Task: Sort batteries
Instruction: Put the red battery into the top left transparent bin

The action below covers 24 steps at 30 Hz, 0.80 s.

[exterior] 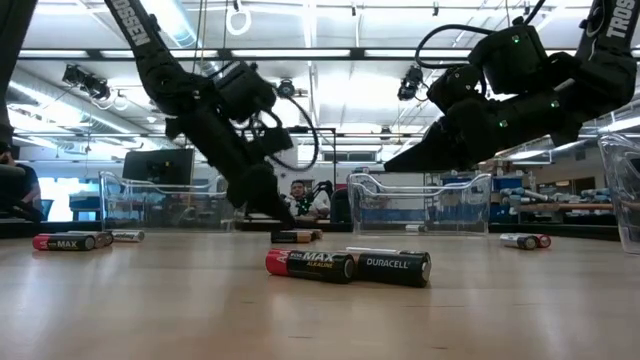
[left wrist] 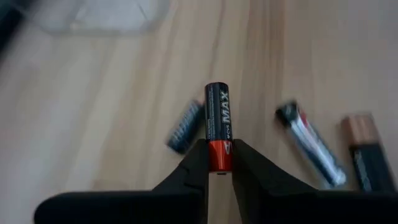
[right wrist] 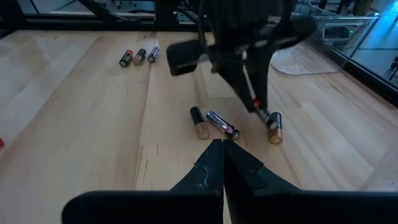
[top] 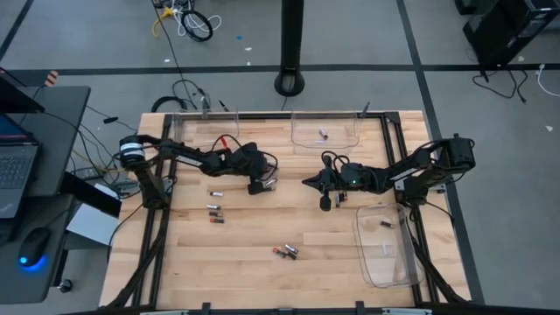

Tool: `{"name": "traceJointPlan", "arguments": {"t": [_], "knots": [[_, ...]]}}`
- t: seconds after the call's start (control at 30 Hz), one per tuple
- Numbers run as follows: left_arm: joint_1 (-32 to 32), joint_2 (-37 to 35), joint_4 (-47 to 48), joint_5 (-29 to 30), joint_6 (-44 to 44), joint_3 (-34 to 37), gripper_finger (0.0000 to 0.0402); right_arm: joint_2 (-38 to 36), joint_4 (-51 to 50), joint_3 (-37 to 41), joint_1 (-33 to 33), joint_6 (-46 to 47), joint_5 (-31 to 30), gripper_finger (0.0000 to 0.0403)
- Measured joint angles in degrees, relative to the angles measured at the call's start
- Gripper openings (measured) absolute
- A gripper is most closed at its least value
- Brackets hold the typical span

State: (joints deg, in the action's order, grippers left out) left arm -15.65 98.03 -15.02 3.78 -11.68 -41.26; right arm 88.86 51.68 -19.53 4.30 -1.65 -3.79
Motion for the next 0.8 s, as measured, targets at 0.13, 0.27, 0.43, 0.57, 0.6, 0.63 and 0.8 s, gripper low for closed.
{"name": "traceJointPlan", "arguments": {"t": [0.13,0.27,0.43,0.57,0.6,0.63,0.8], "knots": [[0.45,-2.93,1.11,0.25,0.13,-0.06,0.0050,0.00,-0.01,0.00,-0.01,0.00,0.00,0.0009],[1.13,-7.62,1.53,0.90,0.29,-0.08,0.0050,0.00,-0.11,0.00,-0.01,0.00,0.00,0.0009],[1.58,-16.55,8.24,9.26,2.74,-0.08,0.0050,0.00,-0.36,0.00,-0.05,0.14,0.00,0.0009],[0.14,-23.80,17.56,20.20,9.49,-0.11,0.0050,0.00,-0.66,0.00,-0.05,0.17,0.00,0.0009],[-0.36,-25.48,19.81,22.42,11.02,-0.11,0.0050,0.00,-0.66,0.00,-0.05,0.19,0.00,0.0009],[-1.02,-26.95,22.58,24.29,12.66,-0.11,0.0050,0.00,-0.64,0.00,-0.05,0.30,0.00,0.0009],[-5.75,-31.89,34.71,30.12,20.30,-0.13,0.0050,0.00,-0.79,0.00,-0.05,0.61,0.00,0.0009]]}}
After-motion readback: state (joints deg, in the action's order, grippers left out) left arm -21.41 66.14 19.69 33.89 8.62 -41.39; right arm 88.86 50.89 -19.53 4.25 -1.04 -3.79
